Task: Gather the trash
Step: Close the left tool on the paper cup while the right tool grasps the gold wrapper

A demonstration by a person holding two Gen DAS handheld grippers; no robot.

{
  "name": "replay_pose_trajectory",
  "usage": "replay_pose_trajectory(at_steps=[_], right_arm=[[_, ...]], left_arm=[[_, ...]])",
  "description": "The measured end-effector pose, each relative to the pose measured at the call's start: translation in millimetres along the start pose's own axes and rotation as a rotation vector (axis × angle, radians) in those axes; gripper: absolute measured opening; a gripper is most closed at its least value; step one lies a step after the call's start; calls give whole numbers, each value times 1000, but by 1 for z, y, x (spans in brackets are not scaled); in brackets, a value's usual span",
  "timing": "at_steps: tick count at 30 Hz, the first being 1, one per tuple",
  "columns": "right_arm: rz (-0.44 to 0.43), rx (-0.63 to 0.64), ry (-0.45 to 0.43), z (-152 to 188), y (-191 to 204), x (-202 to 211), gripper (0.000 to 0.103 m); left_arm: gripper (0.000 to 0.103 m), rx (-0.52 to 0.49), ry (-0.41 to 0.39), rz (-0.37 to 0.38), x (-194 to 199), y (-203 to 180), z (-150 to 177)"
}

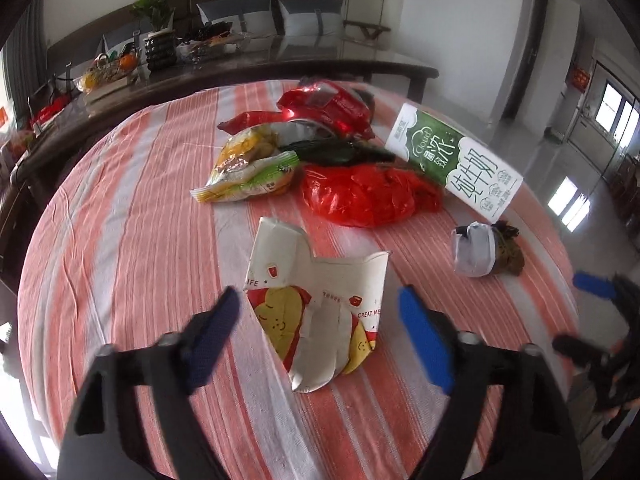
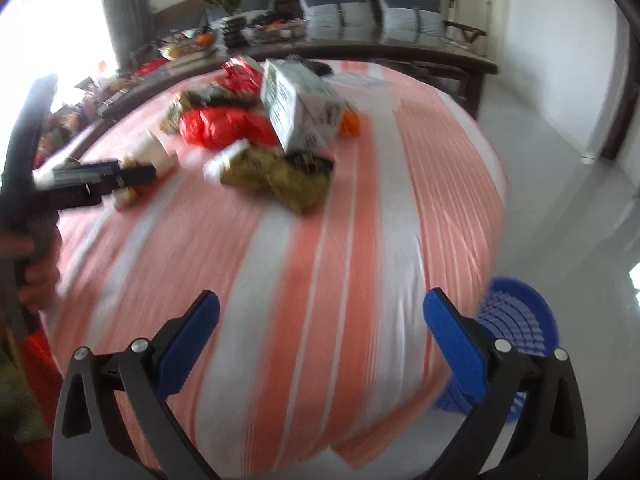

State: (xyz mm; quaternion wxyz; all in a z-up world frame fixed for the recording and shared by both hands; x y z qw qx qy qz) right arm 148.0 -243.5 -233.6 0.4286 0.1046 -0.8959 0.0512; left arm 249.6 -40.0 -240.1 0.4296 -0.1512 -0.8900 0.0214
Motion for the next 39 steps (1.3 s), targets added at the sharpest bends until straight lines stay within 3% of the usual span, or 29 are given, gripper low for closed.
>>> replay_pose_trajectory(at_steps=[4,7,8,10,12,14,17,21,26,35,37,39], right_arm=[[-127,18,43,-31,1,-29,98],[-266,33,52,-45,17,-44,98],[-358,43,58,-47,31,-42,96],[-533,66,58,-49,61,-27,89],[-619,148,42,-47,86,-8,89],[-590,210,29,-48,93,2,89],[-381,320,27,-59,85,-2,89],[-273,431,72,-74,77,-34,89],[-233,487,144,-83,75,-69,88],[-246,475,149,-72,77,-63,85],[-233,470,157,-71,77,-64,70],[-229,447,169,-73,78,-64,63]], left_arm=[[42,10,14,15,-2,1,2],[38,30,7,15,7,13,4],[37,37,6,13,10,18,5],[37,67,8,19,17,31,7],[37,97,17,26,21,43,10],[37,115,32,45,23,51,11],[40,107,50,72,25,53,15],[49,67,58,76,26,47,20],[54,59,54,92,33,50,21],[59,124,50,157,51,71,21],[57,140,57,166,48,72,21],[52,153,72,172,43,73,22]])
Point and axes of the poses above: each gripper's, at about its wrist camera, not at the fingertips, and x roughly against the way its jaws point, y to its left, z to its underside, the point moved 8 cm from there along -x, roughly the way its jaws point, and after that the axes turned 11 degrees about x, right-handed, at the moved point
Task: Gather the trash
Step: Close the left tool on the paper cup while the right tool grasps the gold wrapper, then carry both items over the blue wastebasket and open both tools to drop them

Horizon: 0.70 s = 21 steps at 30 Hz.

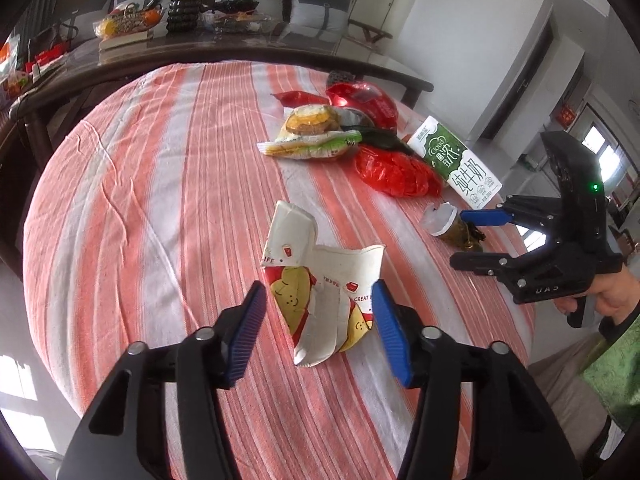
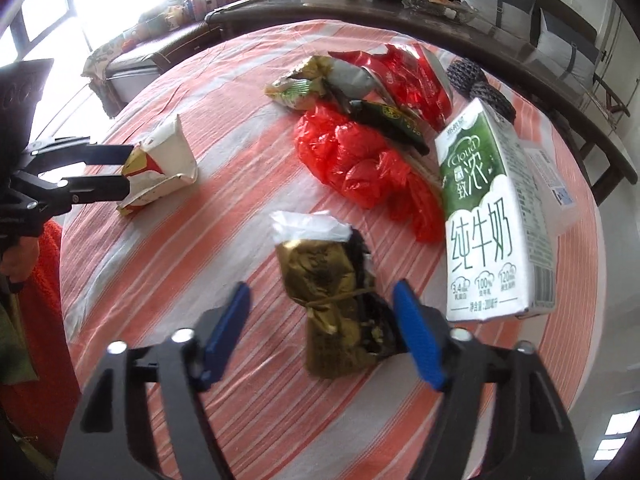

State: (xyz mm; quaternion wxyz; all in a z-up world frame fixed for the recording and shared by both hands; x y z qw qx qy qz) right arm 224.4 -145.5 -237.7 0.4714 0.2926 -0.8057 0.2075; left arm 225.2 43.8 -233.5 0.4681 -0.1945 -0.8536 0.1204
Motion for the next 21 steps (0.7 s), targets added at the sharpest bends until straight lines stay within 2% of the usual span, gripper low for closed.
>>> replay_pose_trajectory(at_steps=[3,5,7,15,21], right_arm=[[-10,-39,-10,2,-4,4,51],[-13,-61,-17,4,-4,8,47],[-17,-78,-23,6,-2,11,46],[-56,-189,-90,19,1,35,45],[-110,-305,-165,43,-1,62,45]], left_arm=[[49,21,3,14,-3,1,-1],[27,37,1,28,-4,2,-2],[10,51,8,28,-9,3,-1],[8,113,-62,-10,0,2,-7],[8,98,-130,-1,21,-30,-12]])
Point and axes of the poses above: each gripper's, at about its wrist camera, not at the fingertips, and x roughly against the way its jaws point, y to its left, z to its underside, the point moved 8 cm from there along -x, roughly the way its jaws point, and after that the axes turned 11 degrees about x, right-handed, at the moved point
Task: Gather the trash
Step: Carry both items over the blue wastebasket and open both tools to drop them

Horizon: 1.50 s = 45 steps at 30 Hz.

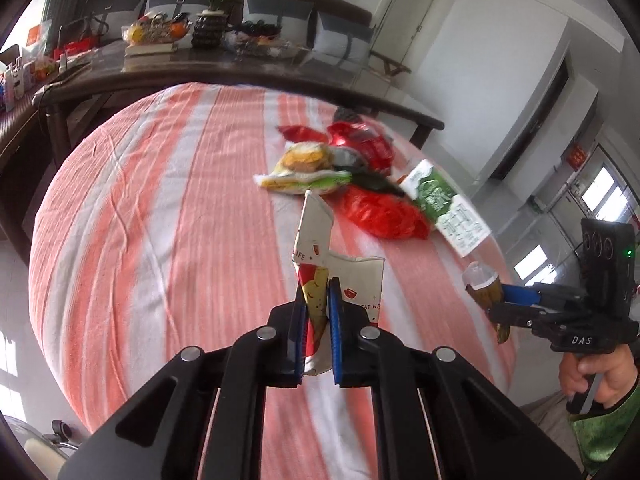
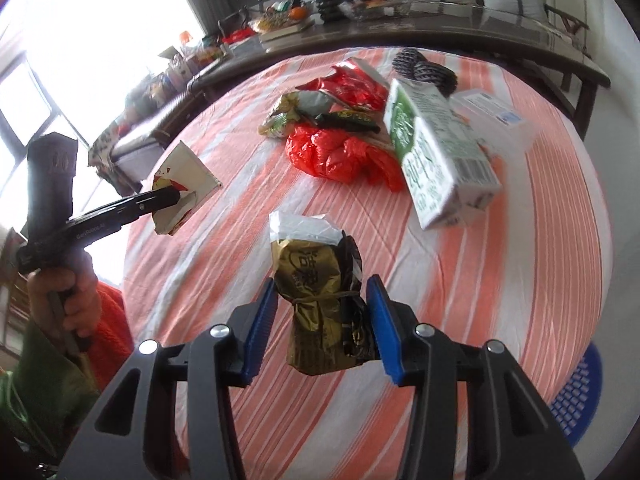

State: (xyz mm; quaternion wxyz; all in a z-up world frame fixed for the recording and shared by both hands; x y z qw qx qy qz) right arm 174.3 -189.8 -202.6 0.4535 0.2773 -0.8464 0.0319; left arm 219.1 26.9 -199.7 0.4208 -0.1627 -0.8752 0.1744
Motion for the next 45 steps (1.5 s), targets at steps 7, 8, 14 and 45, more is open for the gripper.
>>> replay_pose_trajectory(at_steps=[7,8,14,45], right_arm=[[-40,-137,-112,14,-26,50,45],[-26,-147,-130,17,-34,61,45],[59,-210,-189,32,-86,105,45],[297,-708,-128,220,-332,135,70]], left_arm=[[8,-33,0,73,8,-65,16],[8,-41,4,86,8,-77,18],[8,-132,51,173,-2,-165,43],[35,-392,384,178,-260,-406,195]])
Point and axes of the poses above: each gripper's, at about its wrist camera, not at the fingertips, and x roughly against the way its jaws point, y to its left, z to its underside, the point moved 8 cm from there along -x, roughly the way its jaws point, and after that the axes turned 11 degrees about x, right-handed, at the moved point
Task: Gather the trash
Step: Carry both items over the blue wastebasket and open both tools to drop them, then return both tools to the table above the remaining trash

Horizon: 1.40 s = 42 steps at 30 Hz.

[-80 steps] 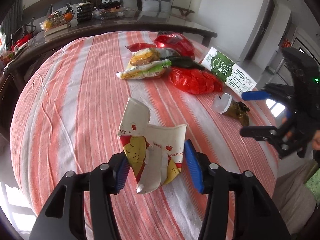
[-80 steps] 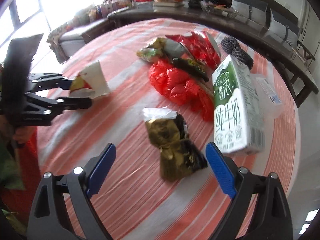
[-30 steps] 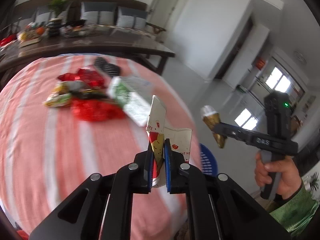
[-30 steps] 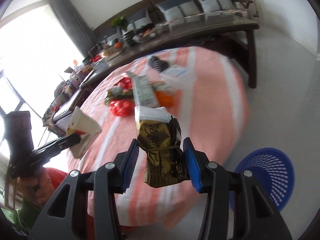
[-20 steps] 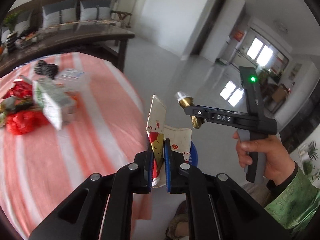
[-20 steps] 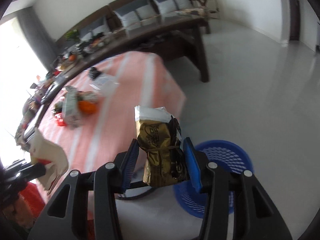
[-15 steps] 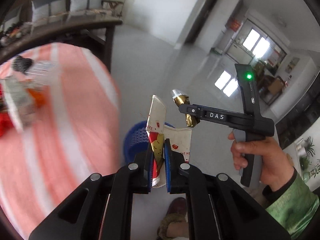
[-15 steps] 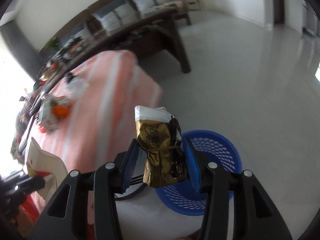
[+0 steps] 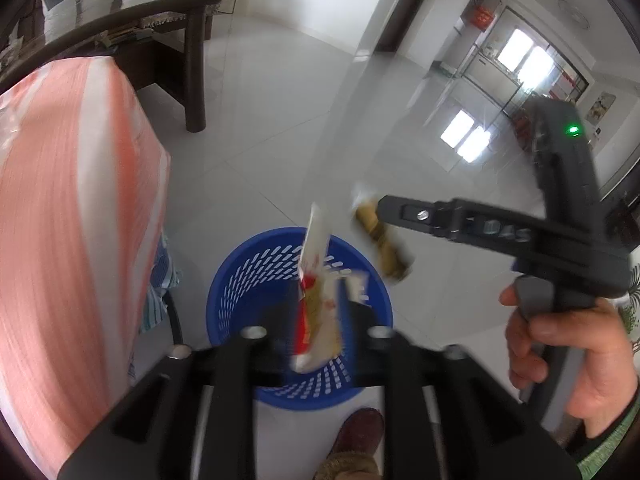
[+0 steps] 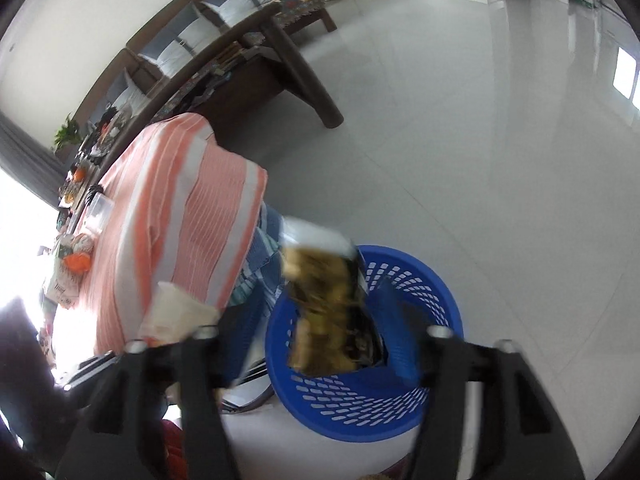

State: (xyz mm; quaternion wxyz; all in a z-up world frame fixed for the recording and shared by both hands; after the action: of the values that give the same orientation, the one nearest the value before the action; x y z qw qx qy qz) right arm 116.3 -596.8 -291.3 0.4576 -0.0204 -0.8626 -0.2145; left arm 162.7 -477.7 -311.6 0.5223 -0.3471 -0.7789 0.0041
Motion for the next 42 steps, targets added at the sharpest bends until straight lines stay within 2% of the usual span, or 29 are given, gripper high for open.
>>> replay_pose_trajectory(at_steps=[1,2,6,8,10,12,16,20,23,29,33,38,42], right_arm=[[-1,-14,-5,0,-3,1,71],[-11,-21,-13,-2,-4,3,71],[22,-6,-49,-5,-10,15,76],[55,11,-67,-7,-10,20,82],[108,40,-95,-11,-7,28,92],[144,65,-134,-15,1,36,93],[181,115,-223,-20,30,54,95],[149,195,-319,-13,83,70,96],[122,285,-341,5,126,72,96],[61,474,-346,44,227,66,96],[-21,571,-298,70,299,52,96],[-55,656,-230,88,354,18,96],[-53,689,-204,94,370,6,96]], left_arm=[[49,2,-8,-2,-3,1,-1],[57,4,-21,-9,-3,1,-1],[72,1,-100,13,28,4,1],[82,-14,-156,23,53,3,2],[97,-31,-236,25,87,1,6],[98,-39,-310,16,123,6,12],[98,-23,-371,-44,176,43,31],[98,-2,-400,-154,221,92,47],[98,40,-417,-220,252,139,62],[98,116,-403,-336,291,225,83],[98,162,-353,-376,301,272,94],[98,221,-353,-424,309,309,104],[98,289,-356,-432,312,332,108]])
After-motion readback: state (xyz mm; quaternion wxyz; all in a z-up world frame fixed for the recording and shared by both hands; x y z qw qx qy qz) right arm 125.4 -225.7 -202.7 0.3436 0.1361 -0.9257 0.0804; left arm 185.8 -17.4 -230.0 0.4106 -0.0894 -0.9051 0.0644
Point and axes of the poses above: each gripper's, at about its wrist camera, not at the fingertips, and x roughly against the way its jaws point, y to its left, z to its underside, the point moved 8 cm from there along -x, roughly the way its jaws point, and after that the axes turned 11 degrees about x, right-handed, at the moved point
